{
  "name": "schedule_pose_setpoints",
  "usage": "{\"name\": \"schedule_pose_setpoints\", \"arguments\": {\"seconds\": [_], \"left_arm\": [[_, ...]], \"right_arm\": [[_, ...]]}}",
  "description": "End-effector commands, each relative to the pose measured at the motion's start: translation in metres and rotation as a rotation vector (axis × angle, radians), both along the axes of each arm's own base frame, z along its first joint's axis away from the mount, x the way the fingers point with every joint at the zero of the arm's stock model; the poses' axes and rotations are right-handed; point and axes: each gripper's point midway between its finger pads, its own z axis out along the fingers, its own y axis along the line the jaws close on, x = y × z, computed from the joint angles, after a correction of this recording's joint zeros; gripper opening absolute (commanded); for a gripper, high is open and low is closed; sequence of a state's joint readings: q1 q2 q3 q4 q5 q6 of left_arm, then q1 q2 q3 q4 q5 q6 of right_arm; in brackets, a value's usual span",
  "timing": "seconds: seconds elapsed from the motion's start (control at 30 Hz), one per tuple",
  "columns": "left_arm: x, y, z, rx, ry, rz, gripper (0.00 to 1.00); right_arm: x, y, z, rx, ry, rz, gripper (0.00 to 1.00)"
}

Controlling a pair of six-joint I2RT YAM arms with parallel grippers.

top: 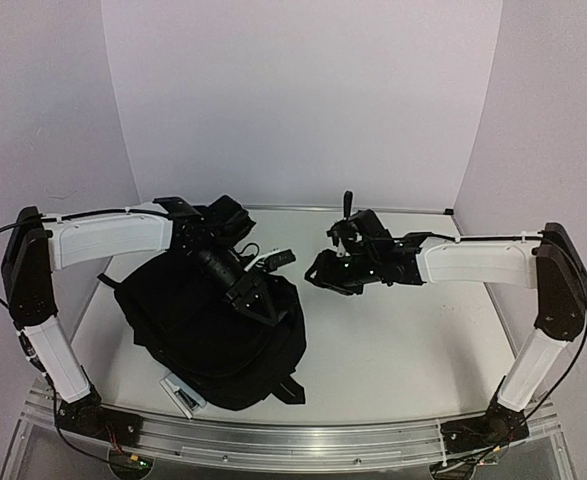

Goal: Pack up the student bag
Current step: Place the book in the student bag, then zip the student bag at the center of the board.

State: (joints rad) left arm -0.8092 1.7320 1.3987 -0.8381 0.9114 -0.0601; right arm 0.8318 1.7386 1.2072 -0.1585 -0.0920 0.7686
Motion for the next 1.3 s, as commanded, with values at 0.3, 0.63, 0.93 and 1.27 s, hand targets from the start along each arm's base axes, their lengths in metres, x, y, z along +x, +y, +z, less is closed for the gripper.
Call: {"name": "schedule_pose_setpoints", "arguments": {"seconds": [0.3, 0.63, 0.93, 1.27], "left_arm": [[0.023, 0.005, 0.061, -0.027, -0.203, 0.125, 0.71], [0.132, 0.086, 0.049, 0.183, -0.326, 0.627, 0.82], [0.144, 0.097, 0.008, 0.337, -0.343, 0.600, 0.86], [0.147, 0.100, -0.027, 0.437, -0.324, 0.545, 0.62]], "right_arm": [[0.001, 0.014, 0.064, 0.152, -0.109, 0.106, 0.62], [0.011, 0.051, 0.068, 0.071, -0.210, 0.326, 0.48], [0.022, 0.085, 0.051, -0.137, -0.297, 0.524, 0.50], [0.032, 0.113, 0.022, -0.154, -0.264, 0.617, 0.45]]}}
